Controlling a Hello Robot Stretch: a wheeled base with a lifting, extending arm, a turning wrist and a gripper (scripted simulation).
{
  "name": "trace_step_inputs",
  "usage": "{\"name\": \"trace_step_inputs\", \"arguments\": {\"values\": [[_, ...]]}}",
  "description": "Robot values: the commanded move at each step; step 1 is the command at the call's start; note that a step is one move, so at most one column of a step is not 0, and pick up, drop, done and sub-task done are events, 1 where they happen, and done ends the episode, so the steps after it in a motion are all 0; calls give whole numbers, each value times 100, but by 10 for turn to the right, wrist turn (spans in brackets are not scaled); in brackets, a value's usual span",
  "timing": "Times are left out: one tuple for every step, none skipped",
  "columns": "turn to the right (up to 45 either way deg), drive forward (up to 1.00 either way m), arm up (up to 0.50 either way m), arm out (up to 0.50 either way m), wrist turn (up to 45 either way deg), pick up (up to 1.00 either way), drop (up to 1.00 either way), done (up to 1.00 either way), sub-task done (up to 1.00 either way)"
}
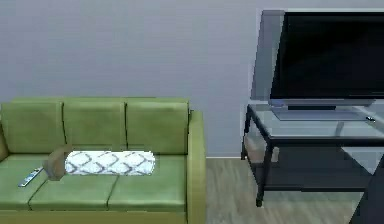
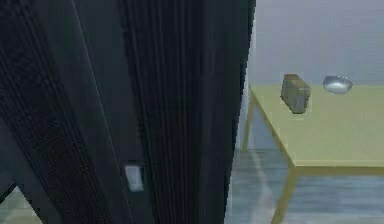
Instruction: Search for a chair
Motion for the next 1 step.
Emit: {"name": "trace_step_inputs", "arguments": {"values": [[-450, 0, 0, 0, 0, 0, 0, 0, 0]]}}
